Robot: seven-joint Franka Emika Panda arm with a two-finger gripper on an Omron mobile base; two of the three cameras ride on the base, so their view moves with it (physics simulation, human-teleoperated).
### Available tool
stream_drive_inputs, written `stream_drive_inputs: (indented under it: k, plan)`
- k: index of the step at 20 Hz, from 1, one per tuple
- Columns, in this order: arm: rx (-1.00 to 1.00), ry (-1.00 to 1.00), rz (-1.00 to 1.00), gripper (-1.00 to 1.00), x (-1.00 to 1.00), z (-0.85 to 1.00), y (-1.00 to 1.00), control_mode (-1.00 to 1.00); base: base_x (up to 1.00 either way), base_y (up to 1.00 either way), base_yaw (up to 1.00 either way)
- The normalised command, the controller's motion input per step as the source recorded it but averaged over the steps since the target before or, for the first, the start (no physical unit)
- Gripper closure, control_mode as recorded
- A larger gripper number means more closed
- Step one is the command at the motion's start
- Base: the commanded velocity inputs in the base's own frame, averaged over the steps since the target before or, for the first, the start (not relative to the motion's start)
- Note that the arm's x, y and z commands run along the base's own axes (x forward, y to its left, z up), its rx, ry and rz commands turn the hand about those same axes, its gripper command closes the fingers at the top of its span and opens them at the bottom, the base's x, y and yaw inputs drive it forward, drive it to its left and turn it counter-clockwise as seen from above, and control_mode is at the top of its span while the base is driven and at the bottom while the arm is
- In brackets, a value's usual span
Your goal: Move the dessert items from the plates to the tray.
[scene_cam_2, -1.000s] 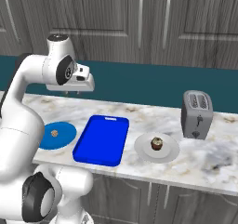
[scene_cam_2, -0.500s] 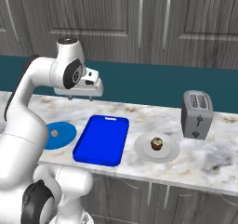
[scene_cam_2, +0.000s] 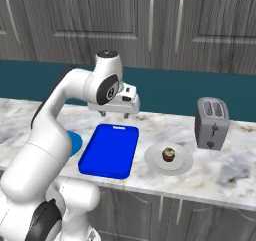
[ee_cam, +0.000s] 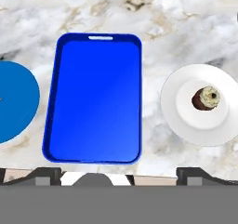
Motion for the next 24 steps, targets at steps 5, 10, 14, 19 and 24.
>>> stream_drive_inputs:
  k: [5, 10, 14, 19, 24]
  plan:
    - [0.0, 0.08, -0.05, -1.0, 0.07, -0.23, -0.95, -1.0, 0.0, 0.0, 0.0]
    - [0.0, 0.07, -0.03, -1.0, 0.15, -0.18, -0.81, -1.0, 0.0, 0.0, 0.0]
    - [0.01, 0.01, 0.0, -1.0, 0.38, -0.22, -0.42, -1.0, 0.0, 0.0, 0.0]
    - [0.05, 0.0, 0.0, -1.0, 0.33, -0.31, -0.12, -1.0, 0.0, 0.0, 0.0]
    - [0.01, 0.01, 0.0, -1.0, 0.09, -0.46, -0.14, -1.0, 0.0, 0.0, 0.0]
